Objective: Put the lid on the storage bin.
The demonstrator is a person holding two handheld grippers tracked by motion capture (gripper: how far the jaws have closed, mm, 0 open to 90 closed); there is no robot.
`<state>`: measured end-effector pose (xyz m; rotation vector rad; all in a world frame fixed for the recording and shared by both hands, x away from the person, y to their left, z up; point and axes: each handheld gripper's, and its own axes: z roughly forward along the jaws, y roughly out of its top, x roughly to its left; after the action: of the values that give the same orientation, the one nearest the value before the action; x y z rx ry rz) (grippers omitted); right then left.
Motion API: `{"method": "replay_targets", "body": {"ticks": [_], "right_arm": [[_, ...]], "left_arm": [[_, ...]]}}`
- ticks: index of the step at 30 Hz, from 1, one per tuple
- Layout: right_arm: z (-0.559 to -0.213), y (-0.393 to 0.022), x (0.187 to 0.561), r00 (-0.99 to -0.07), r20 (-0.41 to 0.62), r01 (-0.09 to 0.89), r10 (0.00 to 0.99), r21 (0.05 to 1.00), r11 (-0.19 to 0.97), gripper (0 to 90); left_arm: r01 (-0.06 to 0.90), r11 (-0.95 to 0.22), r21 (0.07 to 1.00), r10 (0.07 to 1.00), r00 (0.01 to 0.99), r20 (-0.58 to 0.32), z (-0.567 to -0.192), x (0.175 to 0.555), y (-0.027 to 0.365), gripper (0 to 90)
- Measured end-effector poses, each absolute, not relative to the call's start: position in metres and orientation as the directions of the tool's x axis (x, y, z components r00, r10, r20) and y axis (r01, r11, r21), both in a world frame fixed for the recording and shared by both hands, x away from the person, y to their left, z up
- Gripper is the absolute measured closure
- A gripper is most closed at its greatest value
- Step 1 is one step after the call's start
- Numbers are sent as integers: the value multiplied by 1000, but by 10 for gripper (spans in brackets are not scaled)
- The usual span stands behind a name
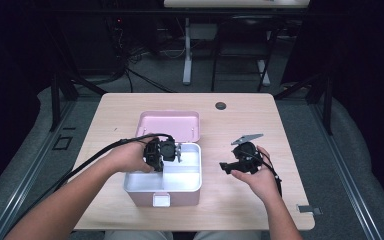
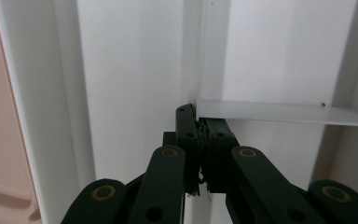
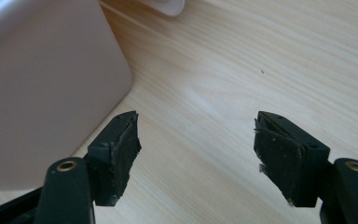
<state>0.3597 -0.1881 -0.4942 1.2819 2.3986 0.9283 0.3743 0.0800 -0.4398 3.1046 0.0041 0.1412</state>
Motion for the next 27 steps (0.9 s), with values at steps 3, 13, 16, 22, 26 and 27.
{"method": "replay_targets", "body": {"ticks": [3,13,16,22,26,27], "right_arm": [[-491,-184,364,-566,53,628,822,675,388,303],[-470,-177,392,-536,85,636,840,695,335,400],[-464,-170,402,-525,94,656,846,678,332,411],[-456,-157,421,-500,106,670,859,676,307,431],[-453,-146,434,-480,106,685,871,666,296,443],[-453,-143,438,-472,107,691,875,662,292,464]], "left_arm": [[-8,-1000,28,-5,995,98,-440,373,79,870],[8,-1000,21,10,995,95,-440,373,78,867],[8,-1000,25,10,996,90,-440,373,78,868],[10,-1000,24,12,996,90,-440,373,78,868],[7,-1000,23,9,996,85,-440,374,78,869],[7,-1000,23,9,996,85,-440,374,78,870]]}}
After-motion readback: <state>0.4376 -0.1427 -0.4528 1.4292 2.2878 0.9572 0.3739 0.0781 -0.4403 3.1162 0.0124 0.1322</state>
